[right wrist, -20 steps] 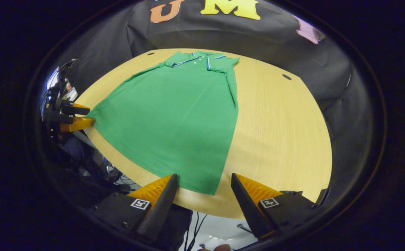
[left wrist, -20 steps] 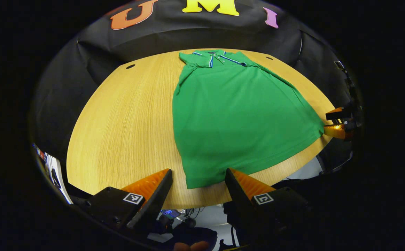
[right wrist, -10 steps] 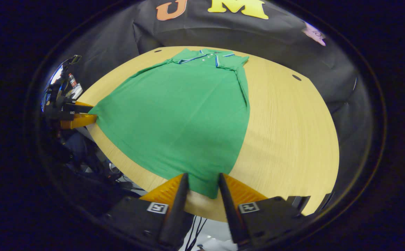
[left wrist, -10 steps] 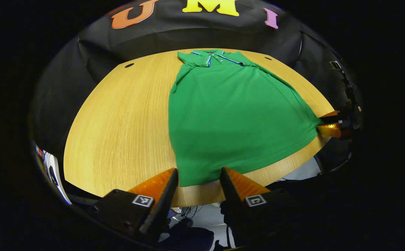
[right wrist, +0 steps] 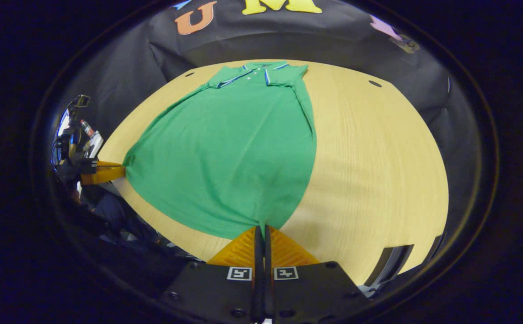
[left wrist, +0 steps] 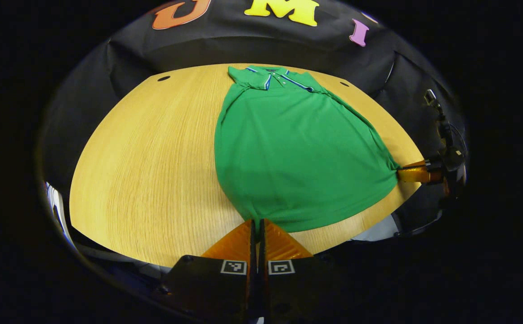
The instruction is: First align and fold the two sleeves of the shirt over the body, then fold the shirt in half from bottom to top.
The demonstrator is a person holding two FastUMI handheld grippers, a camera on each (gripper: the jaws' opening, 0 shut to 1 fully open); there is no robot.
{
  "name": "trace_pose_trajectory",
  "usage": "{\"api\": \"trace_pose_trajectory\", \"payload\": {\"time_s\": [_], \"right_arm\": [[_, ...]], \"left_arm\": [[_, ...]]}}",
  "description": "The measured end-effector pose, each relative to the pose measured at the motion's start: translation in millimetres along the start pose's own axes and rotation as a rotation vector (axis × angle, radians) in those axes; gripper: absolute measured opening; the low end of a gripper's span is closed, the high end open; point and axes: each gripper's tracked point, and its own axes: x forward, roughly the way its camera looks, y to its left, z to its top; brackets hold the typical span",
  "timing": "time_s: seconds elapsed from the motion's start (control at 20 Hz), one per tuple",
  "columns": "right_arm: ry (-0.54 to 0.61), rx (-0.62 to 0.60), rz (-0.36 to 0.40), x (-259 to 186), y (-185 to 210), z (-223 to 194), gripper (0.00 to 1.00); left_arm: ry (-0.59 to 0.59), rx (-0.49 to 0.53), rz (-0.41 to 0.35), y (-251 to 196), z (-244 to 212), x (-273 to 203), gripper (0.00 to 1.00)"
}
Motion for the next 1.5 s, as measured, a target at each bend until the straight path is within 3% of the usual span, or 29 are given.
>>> {"api": "trace_pose_trajectory", "payload": {"time_s": [0.7, 1.5], "right_arm": [[-0.131, 0.043, 0.031, -30, -7, 67, 0.05], [-0.403, 0.03, 0.027, -71, -20, 246, 0.03]], "left_arm": [[-0.135, 0.052, -0.038, -15, 73, -30, 0.04], [-0.429, 0.067, -0.038, -5, 247, -61, 0.03]]}}
